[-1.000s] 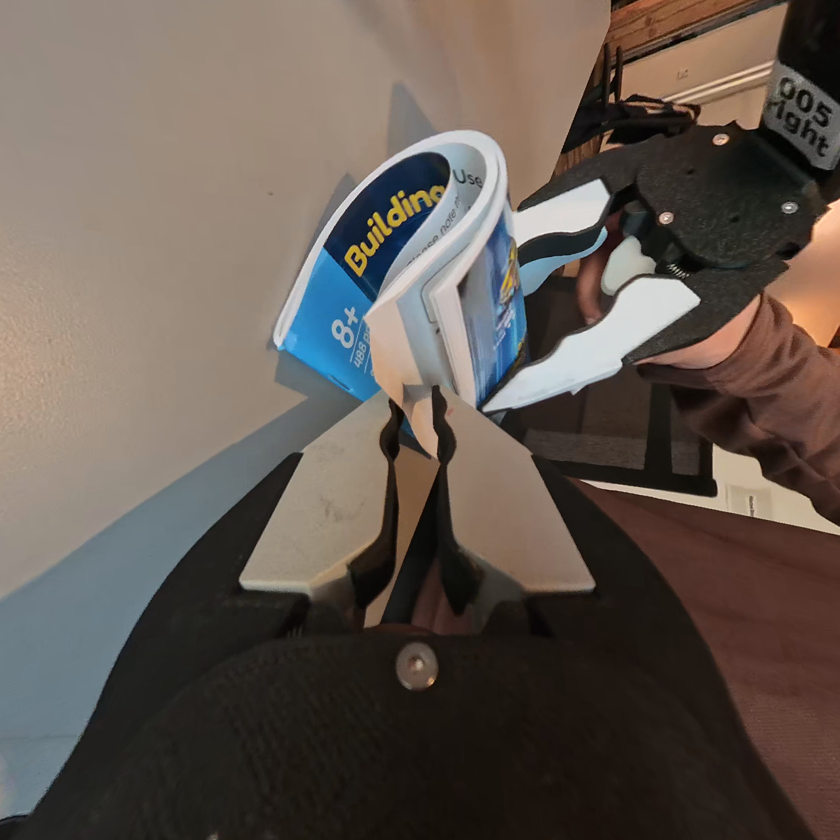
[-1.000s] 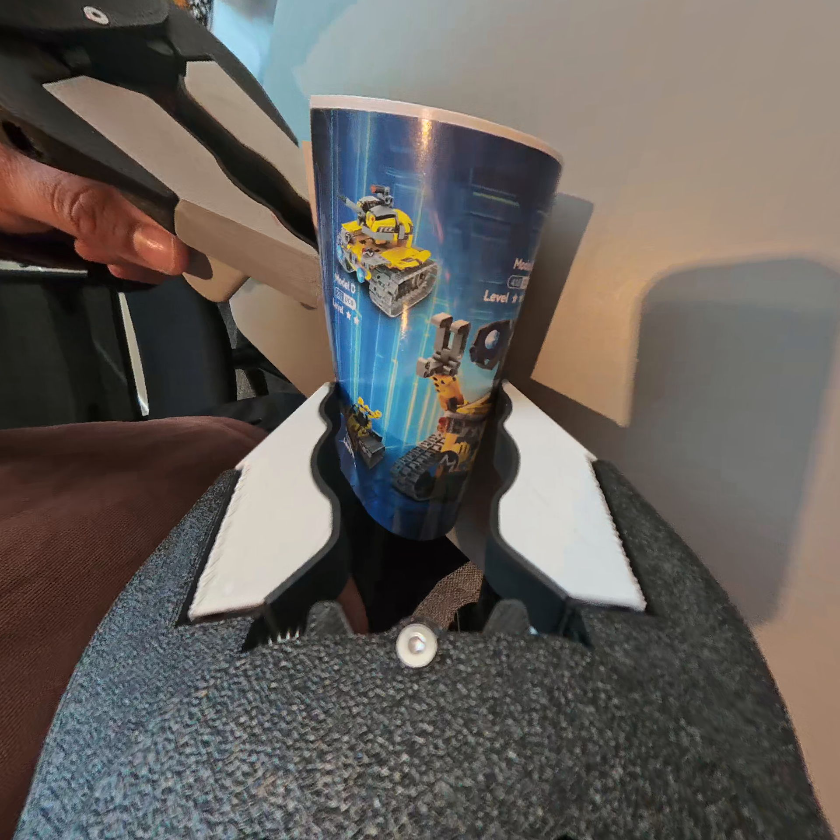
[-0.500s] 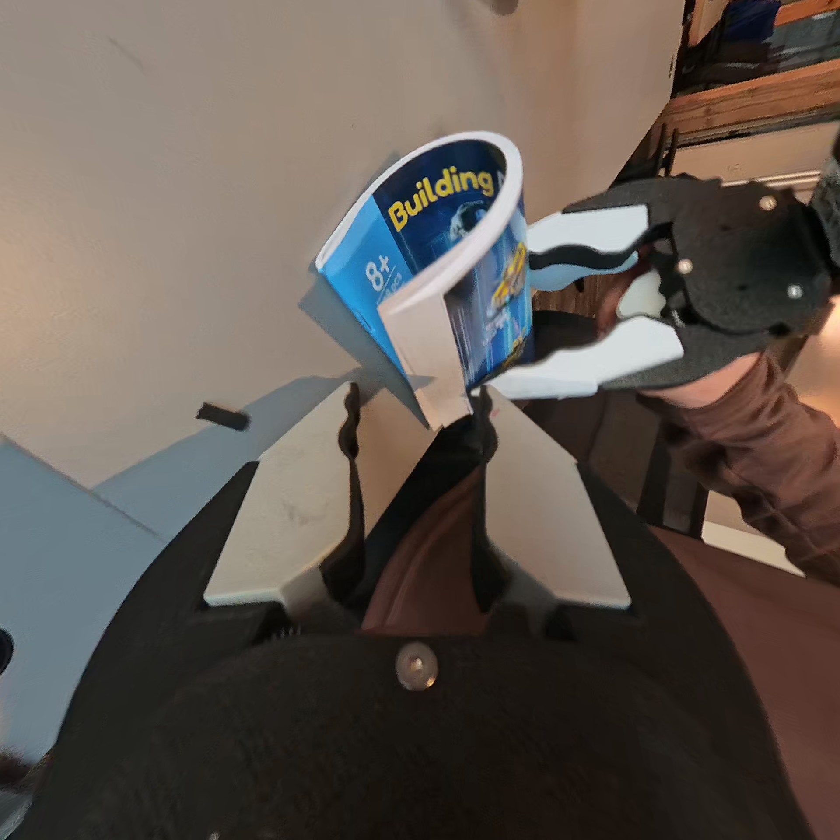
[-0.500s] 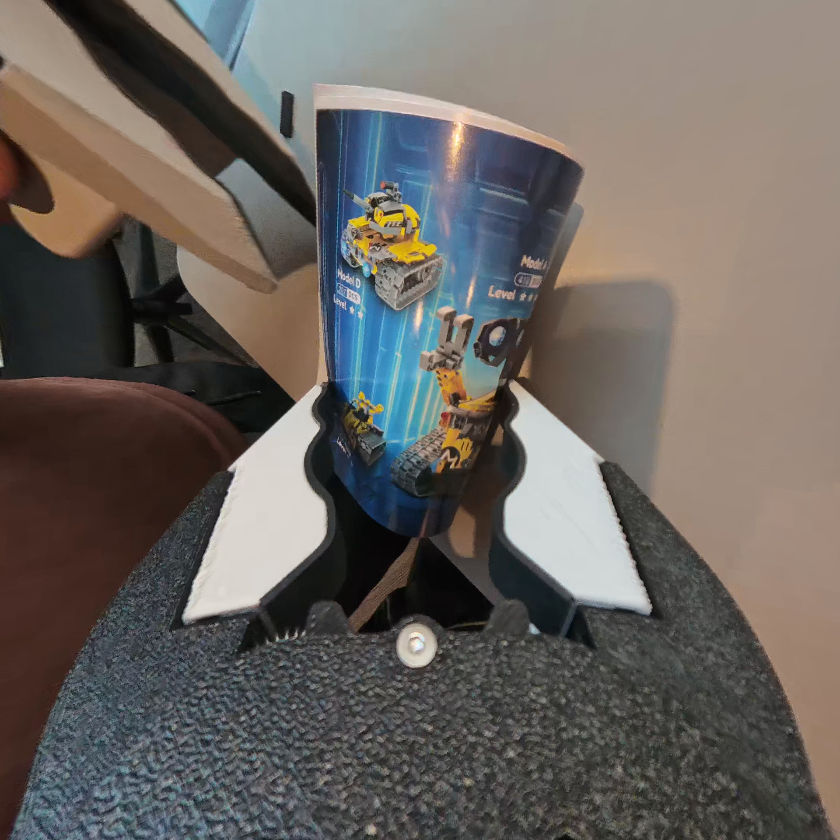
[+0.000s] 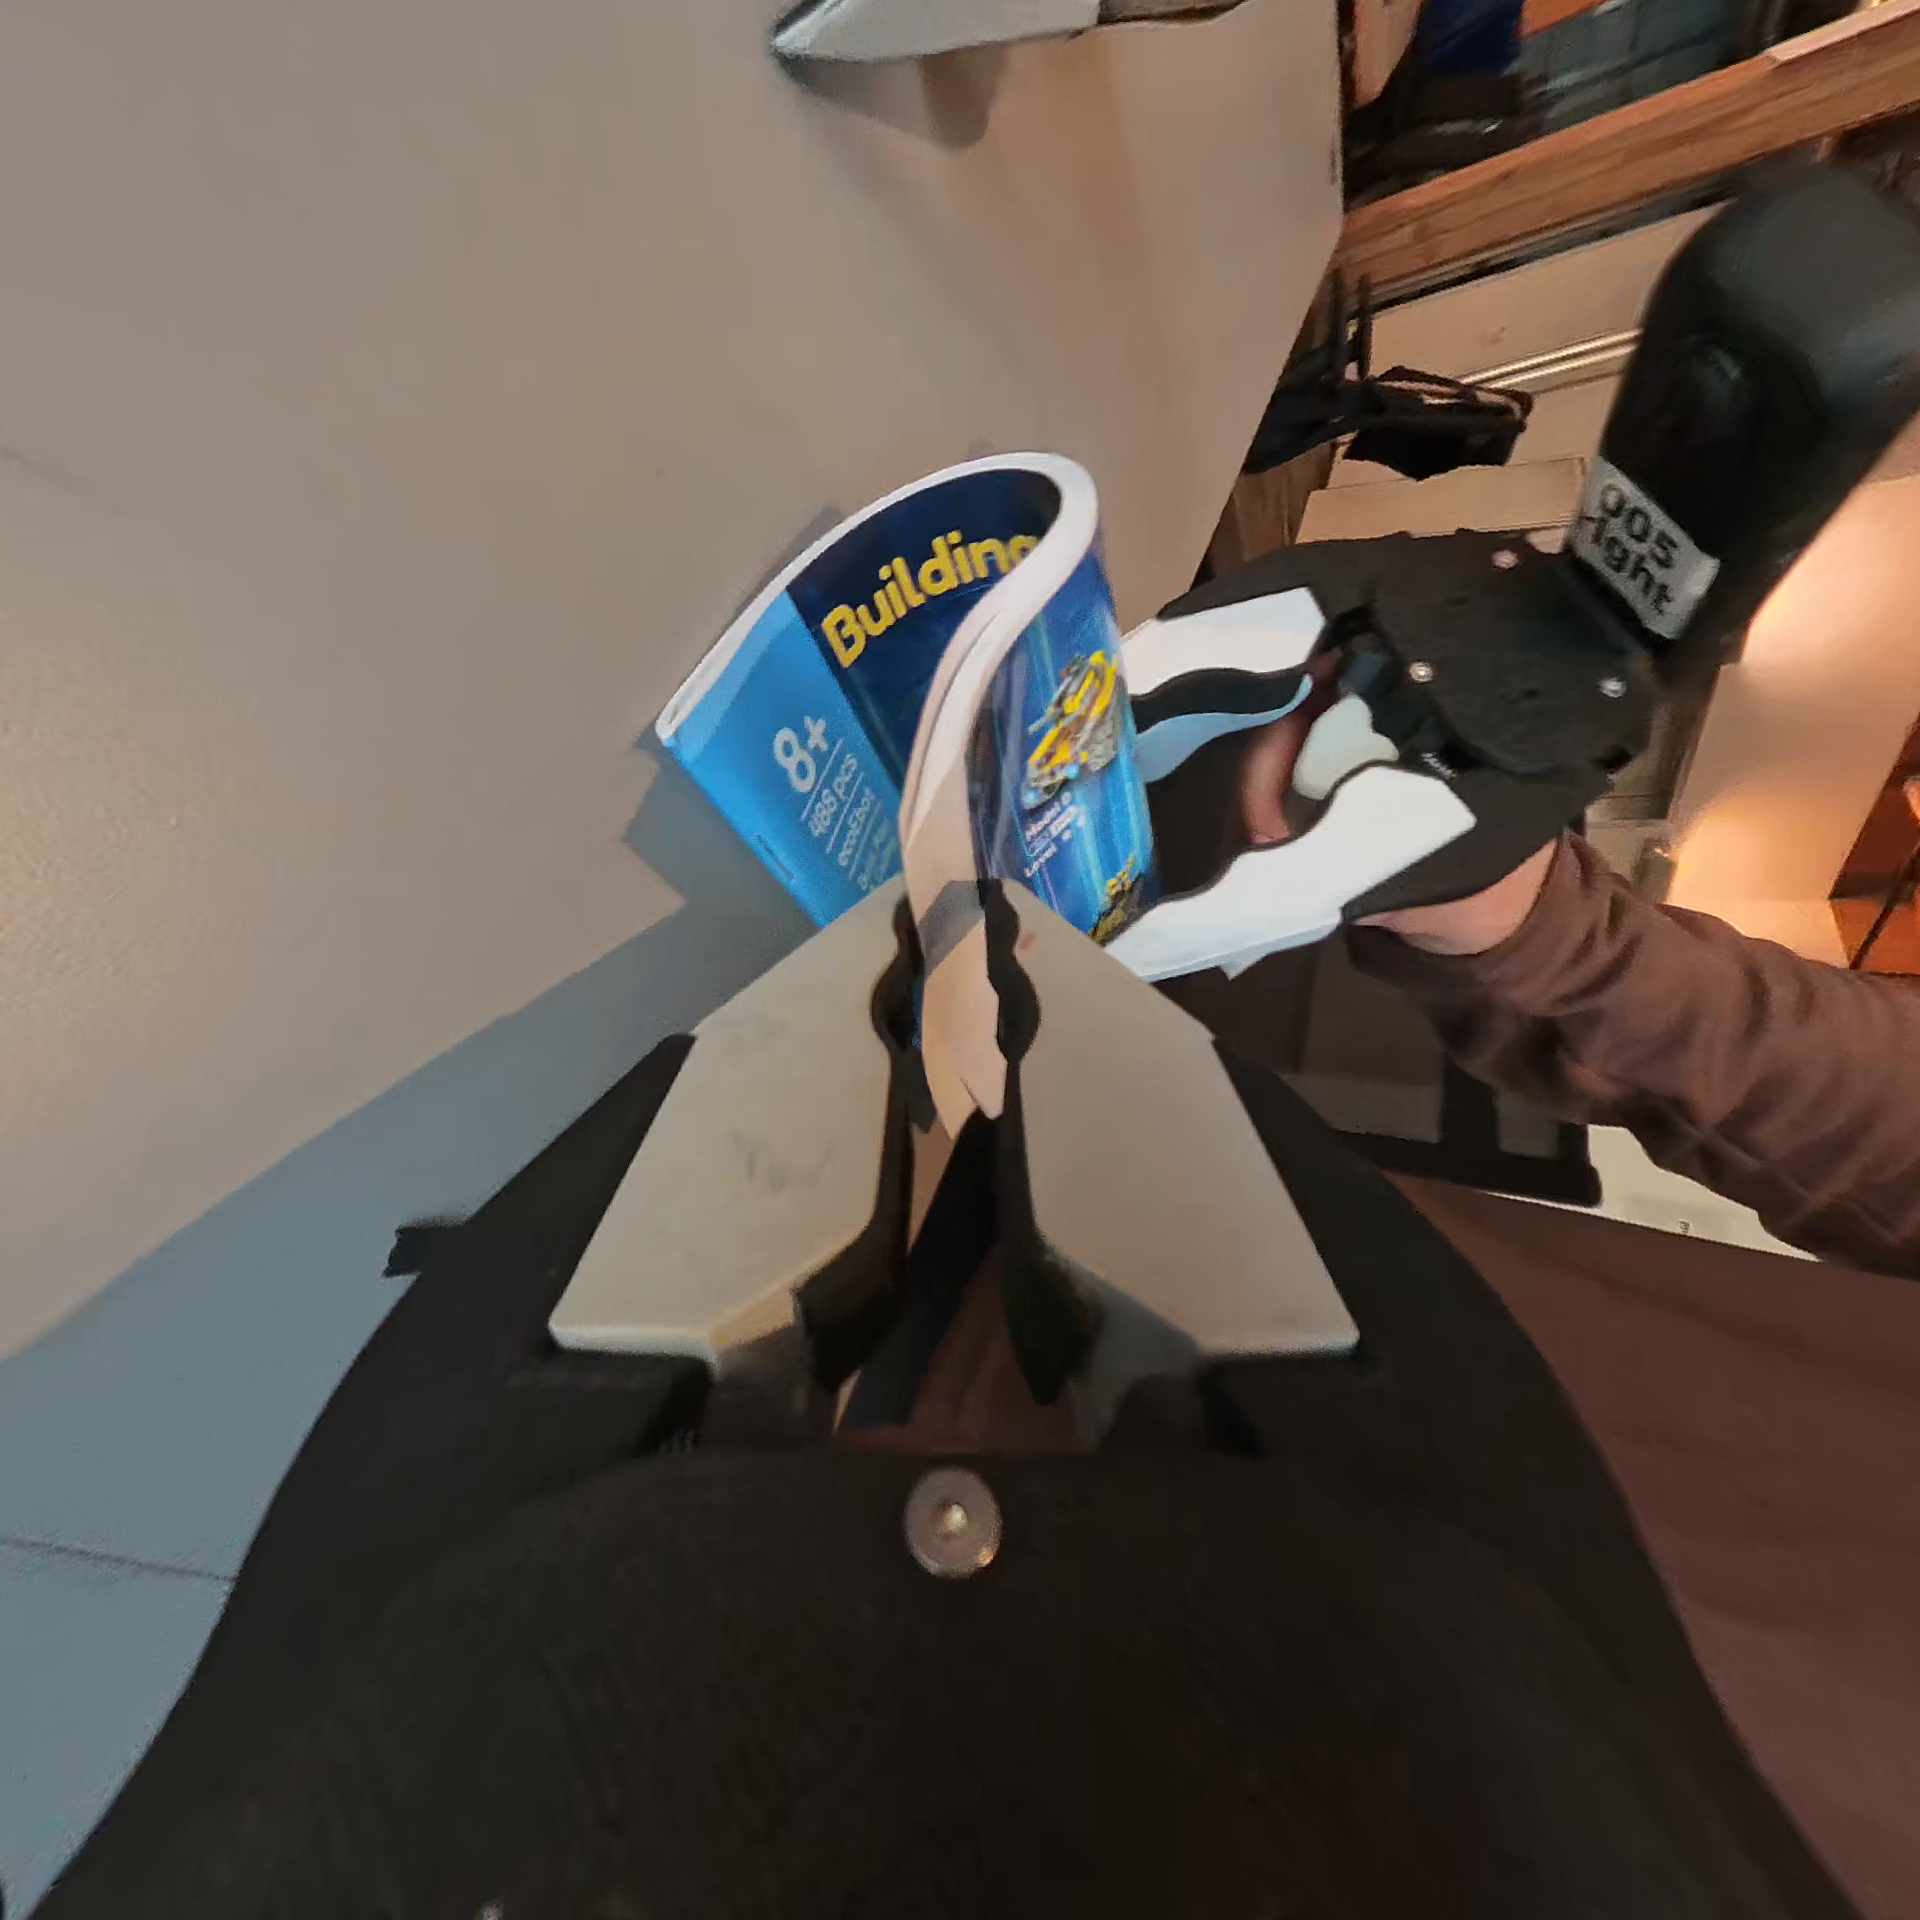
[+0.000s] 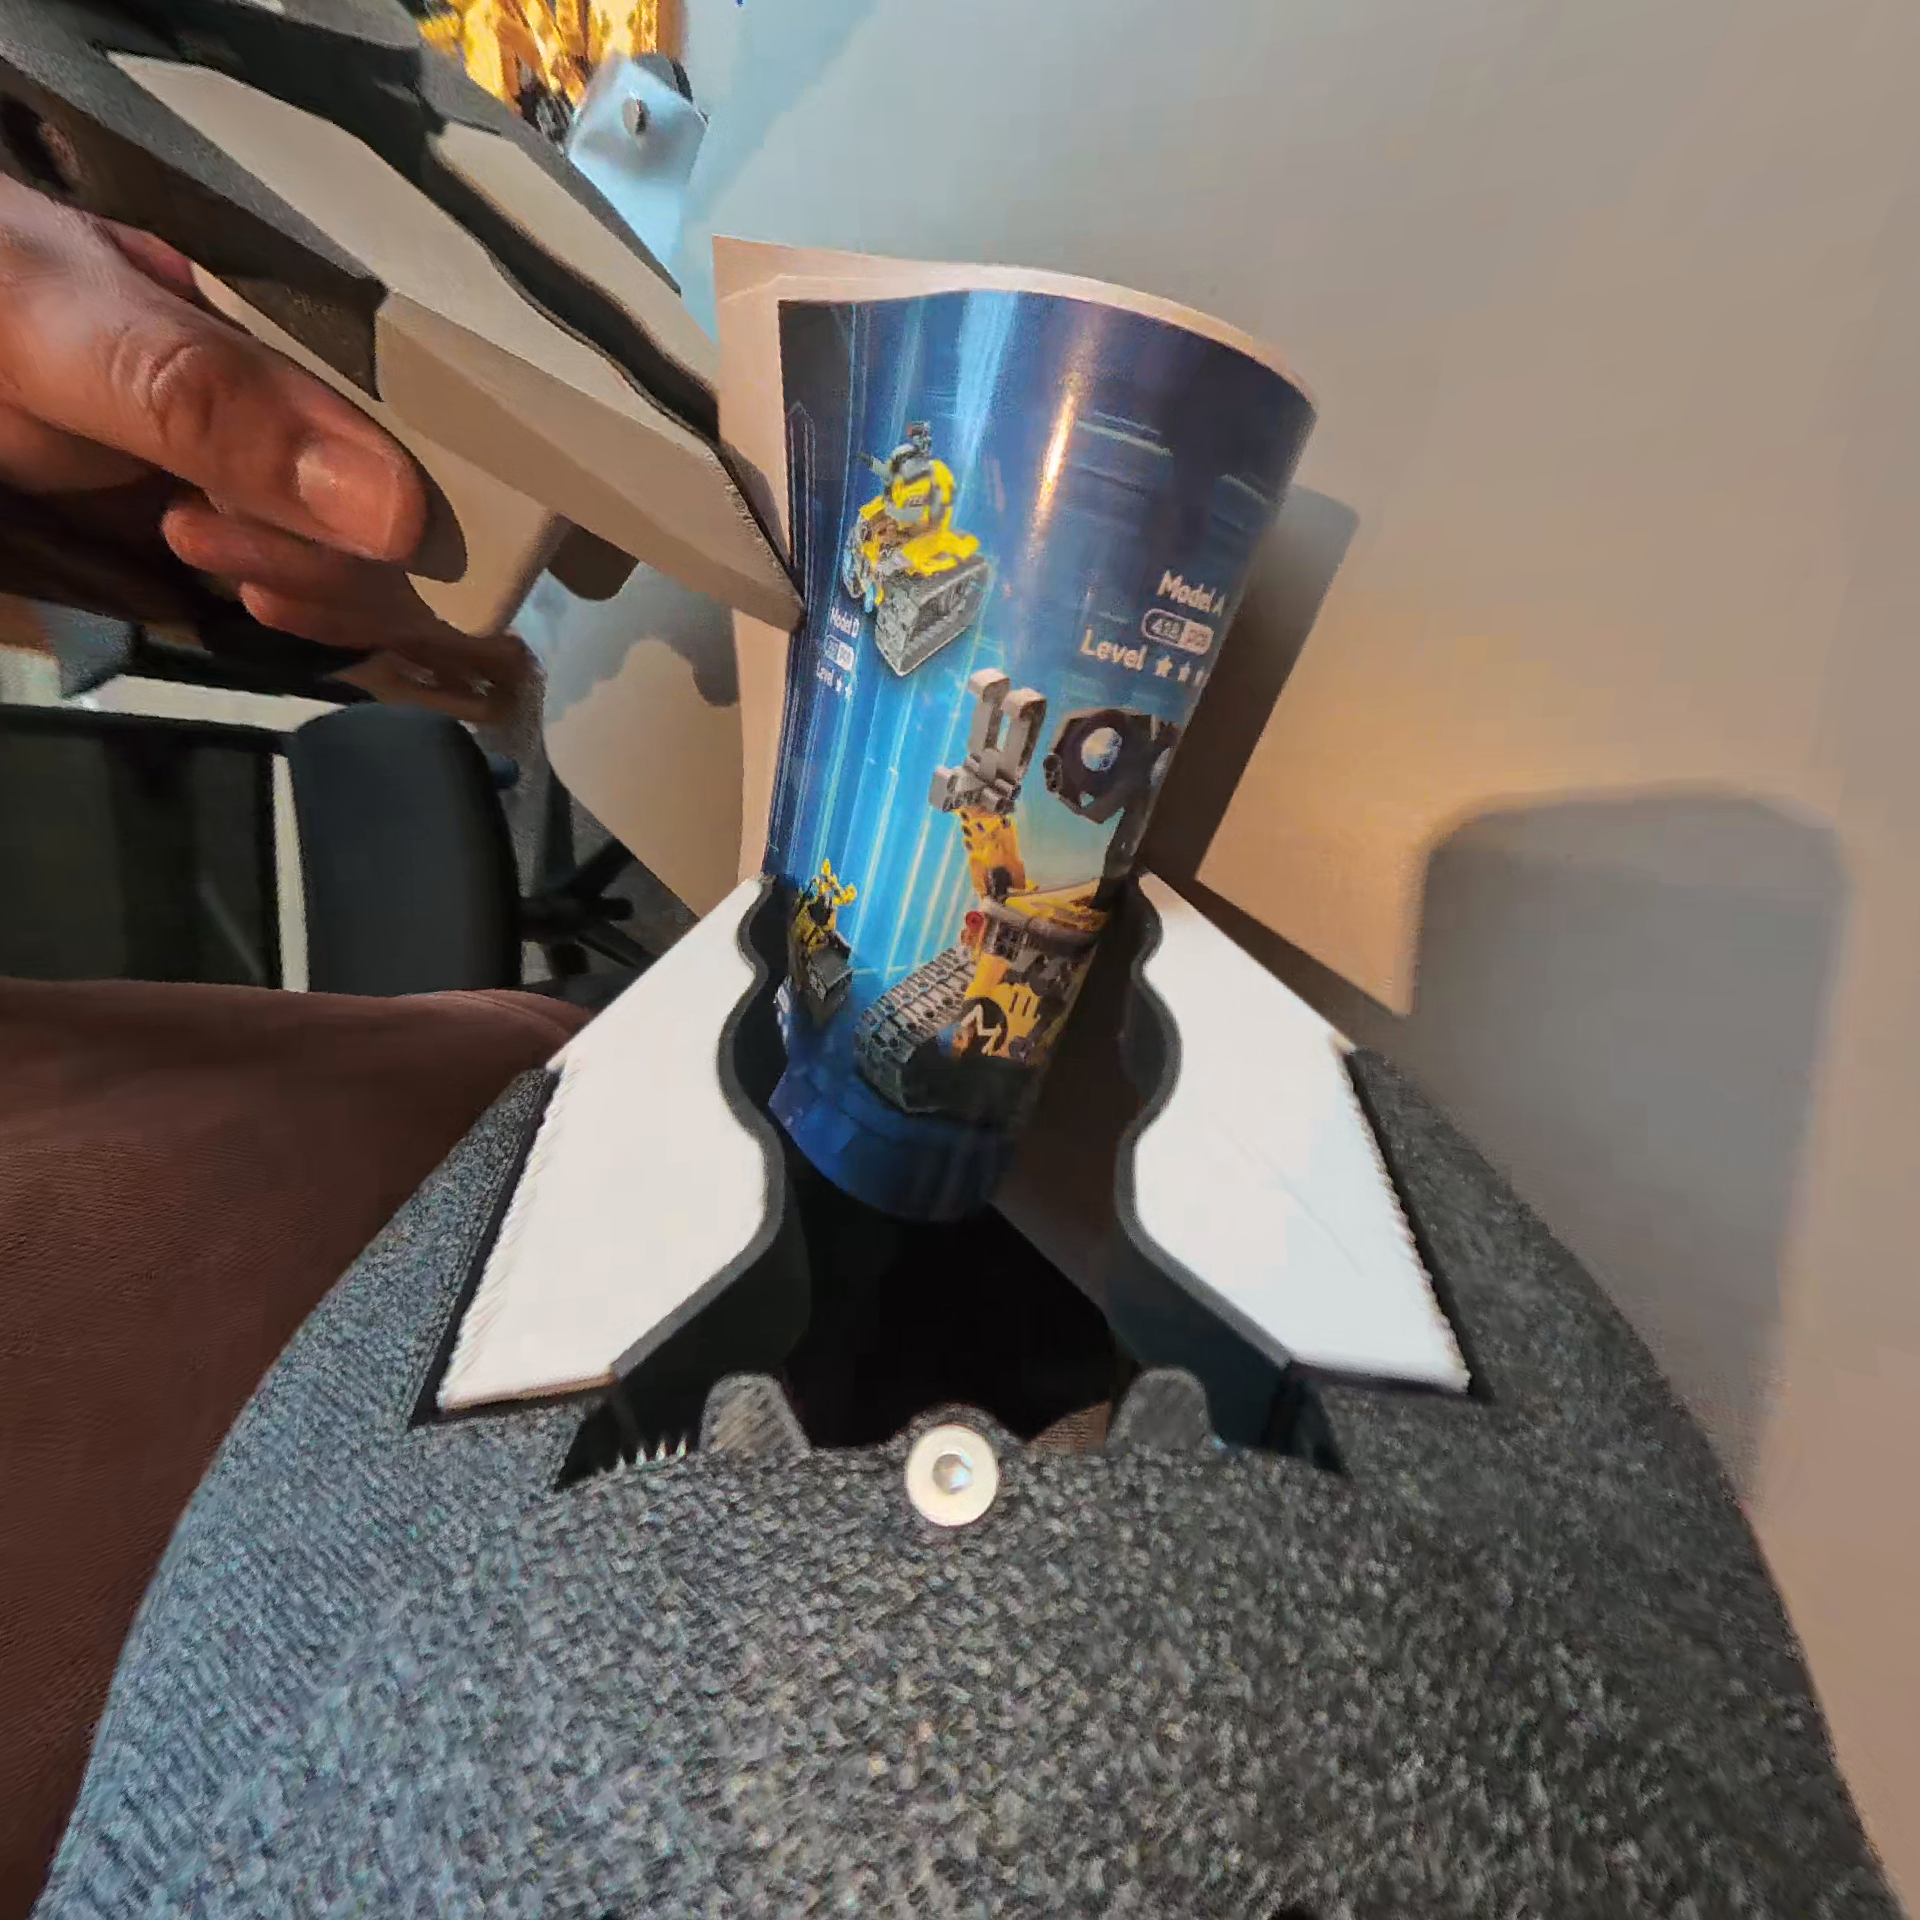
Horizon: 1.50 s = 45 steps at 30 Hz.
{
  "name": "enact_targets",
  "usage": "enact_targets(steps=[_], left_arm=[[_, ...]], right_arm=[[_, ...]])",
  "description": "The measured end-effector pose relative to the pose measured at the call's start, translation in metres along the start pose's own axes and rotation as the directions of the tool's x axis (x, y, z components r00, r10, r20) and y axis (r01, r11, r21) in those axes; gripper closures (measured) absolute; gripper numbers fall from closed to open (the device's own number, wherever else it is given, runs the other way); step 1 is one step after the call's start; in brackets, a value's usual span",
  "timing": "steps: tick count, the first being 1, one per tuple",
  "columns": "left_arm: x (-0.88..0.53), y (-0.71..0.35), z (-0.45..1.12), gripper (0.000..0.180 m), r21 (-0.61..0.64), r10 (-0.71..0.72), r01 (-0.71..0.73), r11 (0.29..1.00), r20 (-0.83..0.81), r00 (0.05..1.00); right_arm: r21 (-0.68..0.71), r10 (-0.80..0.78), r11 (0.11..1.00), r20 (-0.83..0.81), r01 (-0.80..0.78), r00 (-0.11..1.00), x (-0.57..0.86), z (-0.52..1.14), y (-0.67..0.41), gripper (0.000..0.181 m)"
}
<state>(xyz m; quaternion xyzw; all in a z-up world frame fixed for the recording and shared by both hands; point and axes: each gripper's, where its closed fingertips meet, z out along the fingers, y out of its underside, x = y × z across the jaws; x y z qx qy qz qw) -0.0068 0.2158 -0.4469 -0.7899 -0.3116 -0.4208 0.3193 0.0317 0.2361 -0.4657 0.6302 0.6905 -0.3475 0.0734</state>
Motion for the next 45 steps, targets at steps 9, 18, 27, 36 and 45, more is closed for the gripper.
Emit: enact_targets(steps=[9, 18, 27, 36, 45], left_arm=[[0.016, 0.043, 0.010, 0.173, -0.118, 0.061, -0.066, 0.991, -0.051, 0.997], [0.030, 0.045, 0.022, 0.174, -0.204, 0.136, -0.154, 0.967, -0.099, 0.986], [0.020, 0.056, 0.016, 0.175, -0.358, 0.148, -0.182, 0.916, -0.120, 0.982], [0.032, 0.064, 0.017, 0.175, -0.404, 0.181, -0.243, 0.882, -0.186, 0.966], [0.026, 0.061, 0.035, 0.167, -0.514, 0.322, -0.349, 0.783, -0.144, 0.936]], right_arm=[[-0.051, 0.028, 0.998, -0.076, -0.032, 0.997, -0.023, -0.007, 0.048, 0.113], [0.098, 0.396, 0.913, 0.005, -0.395, 0.918, -0.024, -0.020, 0.072, 0.115], [0.159, 0.433, 0.869, 0.214, -0.468, 0.876, -0.055, -0.004, 0.075, 0.128], [0.186, 0.415, 0.849, 0.345, -0.495, 0.842, -0.059, 0.014, 0.066, 0.111], [0.229, 0.421, 0.869, 0.123, -0.439, 0.898, -0.041, 0.005, 0.082, 0.137]])
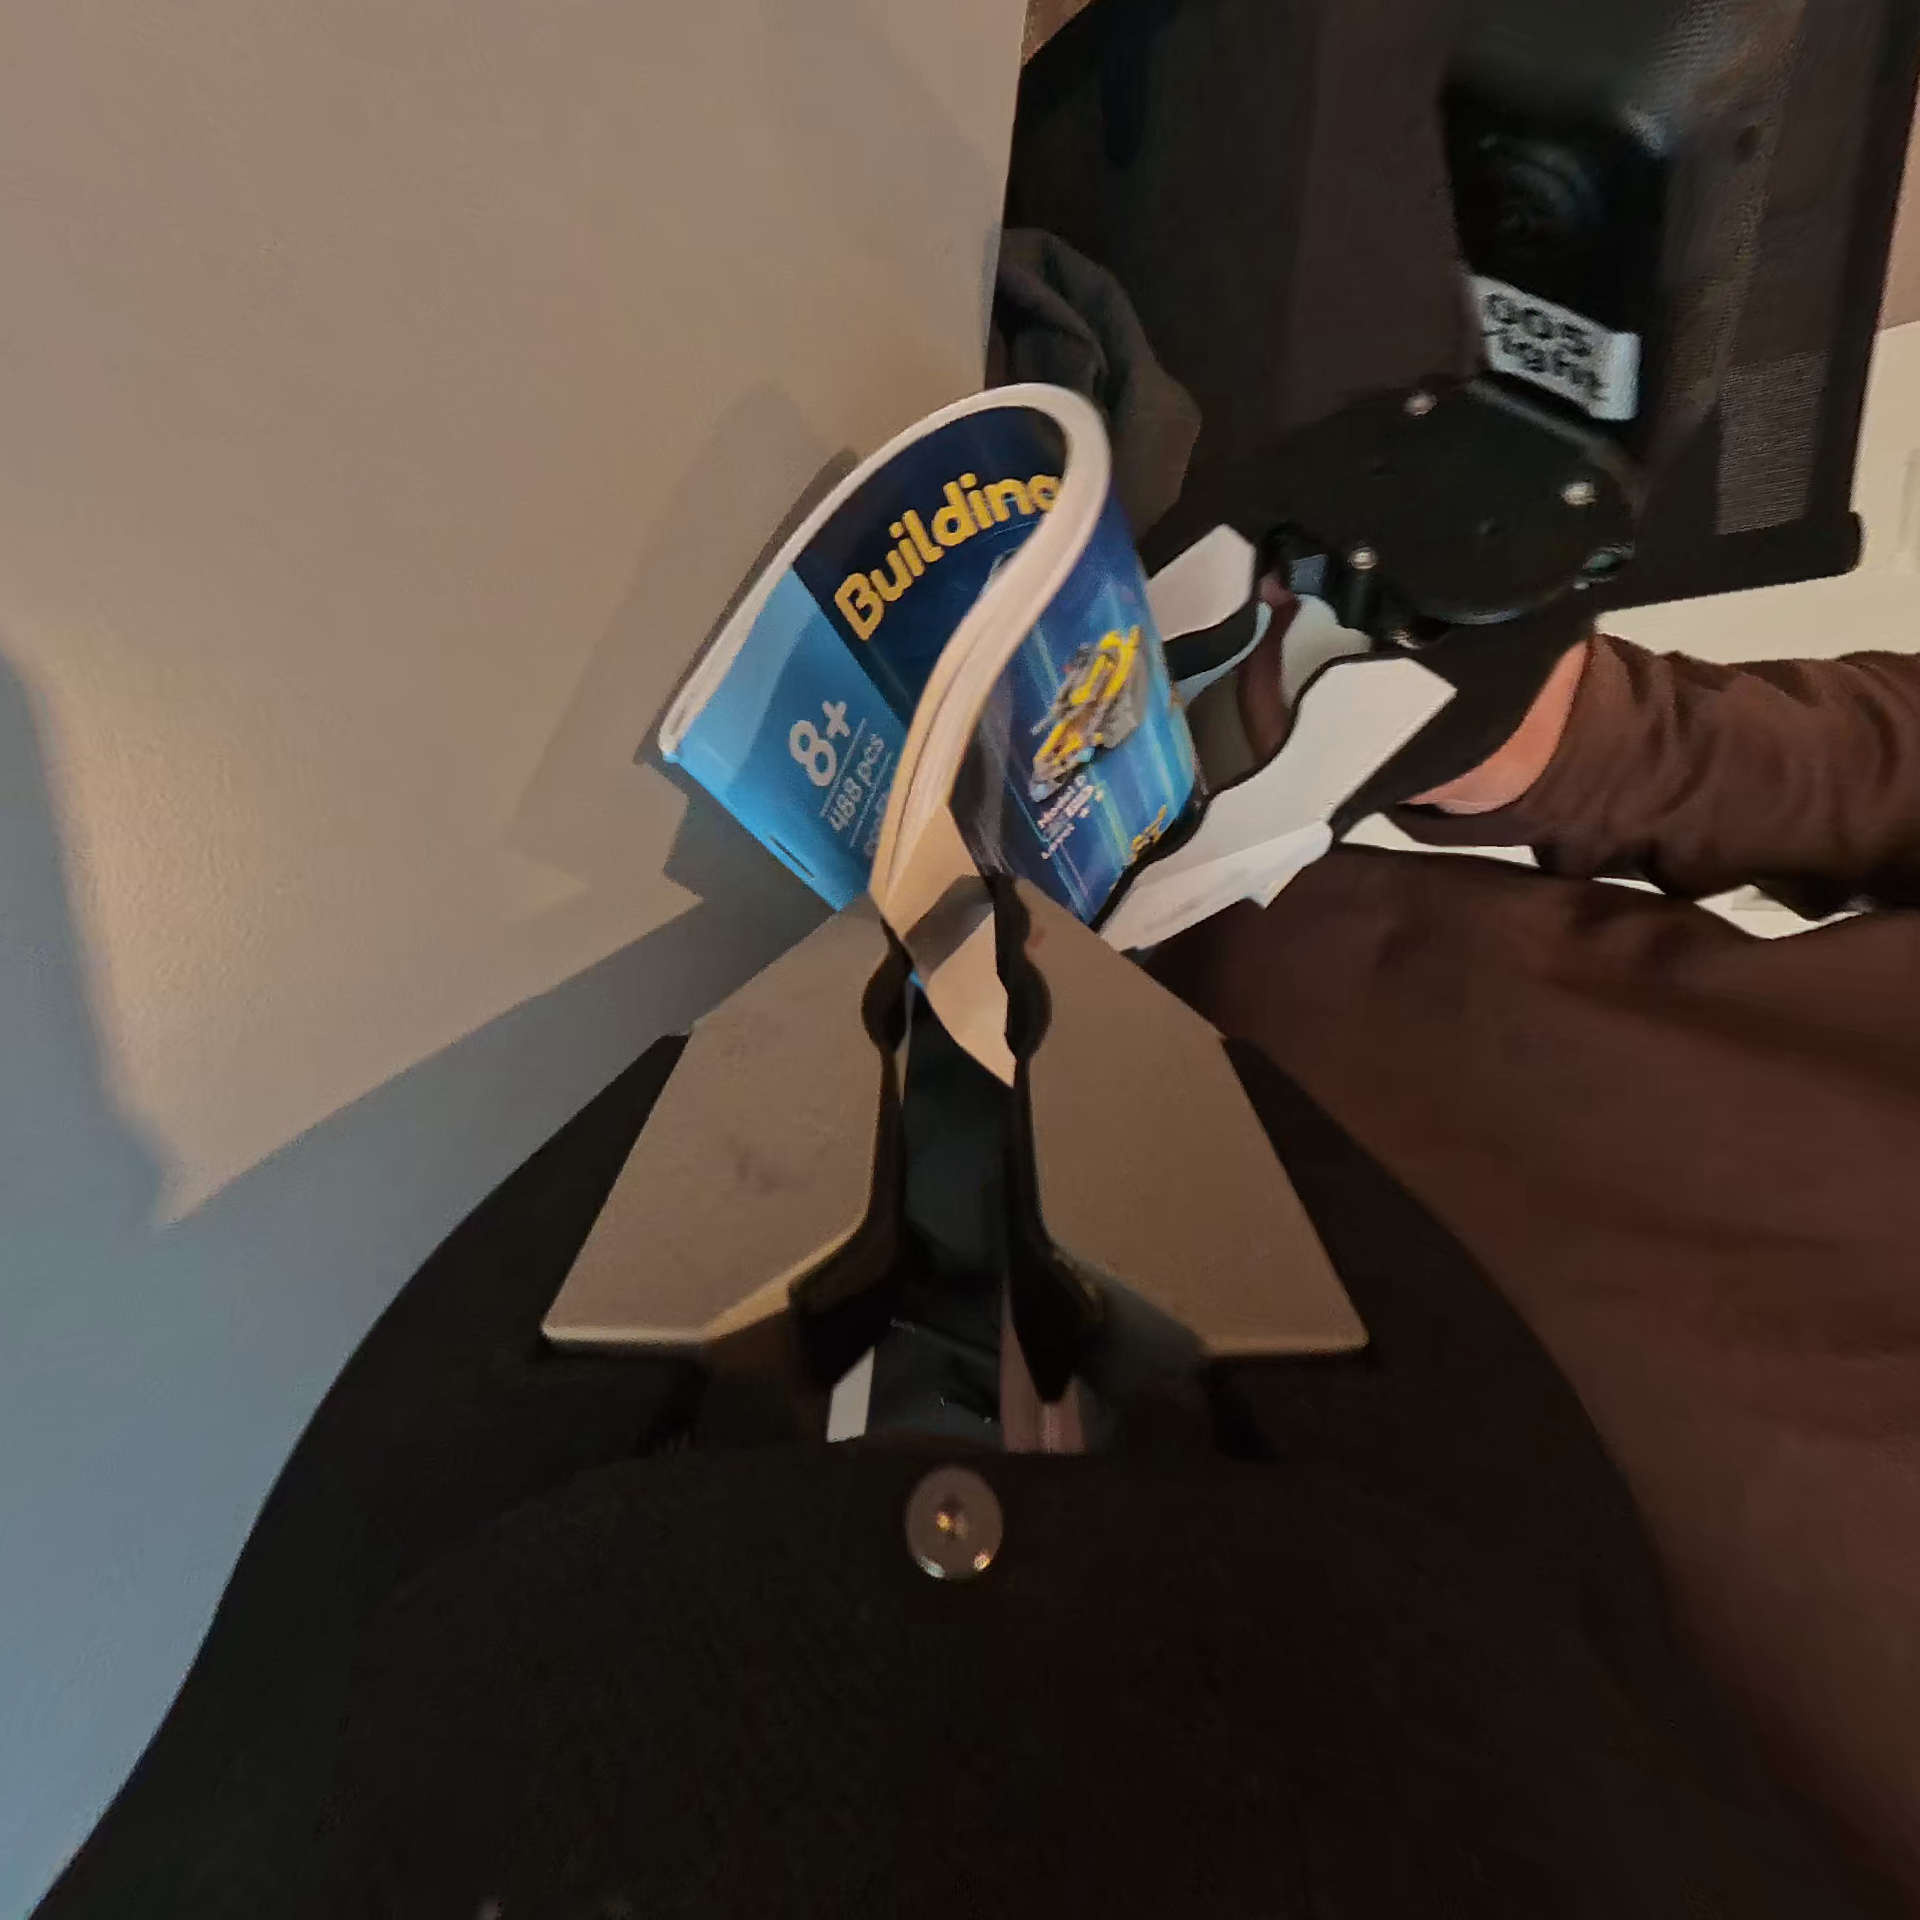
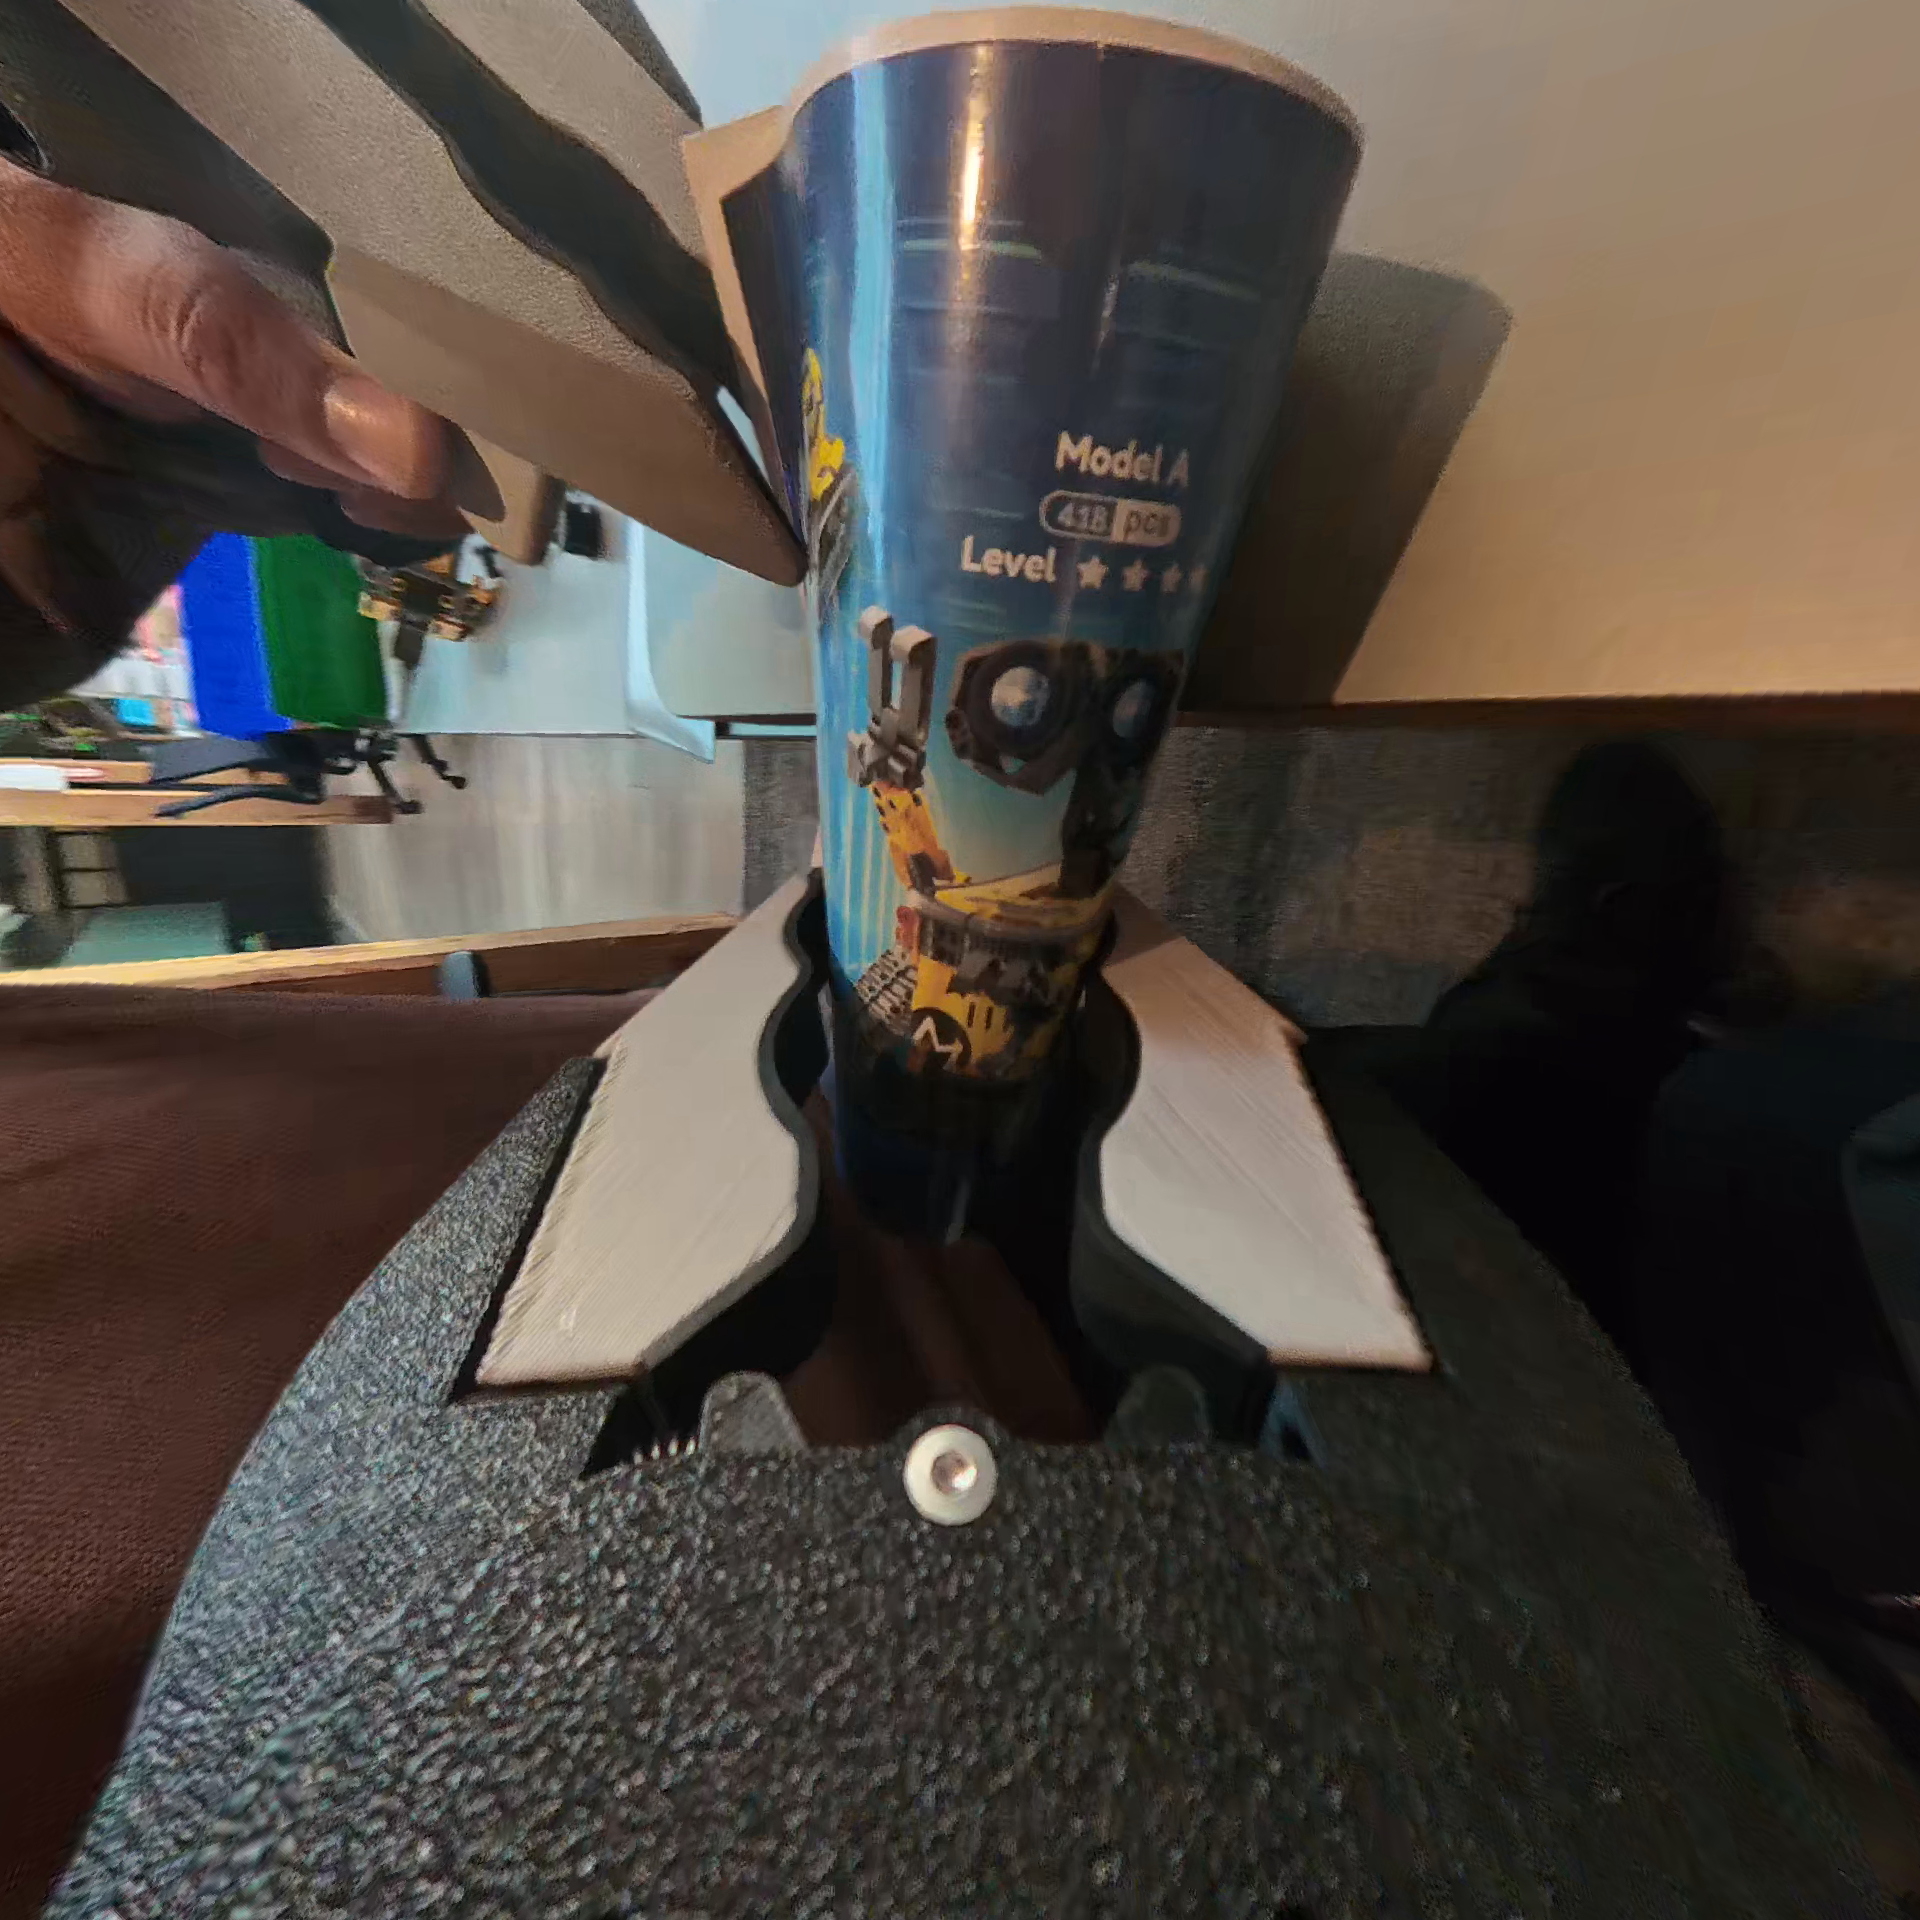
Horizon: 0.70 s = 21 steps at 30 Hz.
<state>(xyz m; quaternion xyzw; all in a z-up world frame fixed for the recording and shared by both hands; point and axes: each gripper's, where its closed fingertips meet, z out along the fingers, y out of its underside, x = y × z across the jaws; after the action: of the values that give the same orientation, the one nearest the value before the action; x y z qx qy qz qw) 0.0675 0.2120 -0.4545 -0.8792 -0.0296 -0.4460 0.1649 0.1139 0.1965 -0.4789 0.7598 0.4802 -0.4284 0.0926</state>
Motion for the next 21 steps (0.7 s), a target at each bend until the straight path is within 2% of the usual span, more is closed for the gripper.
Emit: enact_targets(steps=[2, 4, 9, 16, 18, 21], left_arm=[[-0.004, -0.001, 0.002, 0.161, -0.007, 0.020, -0.020, 1.000, 0.053, 0.998], [-0.009, 0.001, 0.002, 0.165, -0.022, 0.046, -0.044, 0.999, 0.114, 0.992], [0.003, 0.002, -0.004, 0.159, 0.059, 0.047, -0.050, 0.997, 0.055, 0.997], [0.021, -0.012, -0.019, 0.124, 0.250, -0.030, 0.058, 0.967, -0.114, 0.993], [0.037, -0.018, -0.034, 0.116, 0.322, 0.024, 0.037, 0.946, -0.182, 0.983], [0.056, -0.027, -0.062, 0.099, 0.409, 0.131, -0.056, 0.911, -0.158, 0.979]], right_arm=[[0.008, -0.028, 1.000, -0.065, 0.029, 0.998, 0.004, -0.011, -0.001, 0.141], [0.020, -0.062, 0.998, -0.119, 0.065, 0.991, 0.005, -0.023, -0.004, 0.142], [-0.009, -0.198, 0.980, -0.202, 0.200, 0.959, 0.001, -0.042, -0.011, 0.146], [0.047, -0.320, 0.944, -0.124, 0.327, 0.939, -0.038, -0.045, -0.045, 0.145], [0.067, -0.385, 0.917, -0.107, 0.393, 0.917, -0.055, -0.050, -0.058, 0.145], [0.086, -0.495, 0.860, -0.094, 0.502, 0.864, -0.084, -0.058, -0.080, 0.144]])
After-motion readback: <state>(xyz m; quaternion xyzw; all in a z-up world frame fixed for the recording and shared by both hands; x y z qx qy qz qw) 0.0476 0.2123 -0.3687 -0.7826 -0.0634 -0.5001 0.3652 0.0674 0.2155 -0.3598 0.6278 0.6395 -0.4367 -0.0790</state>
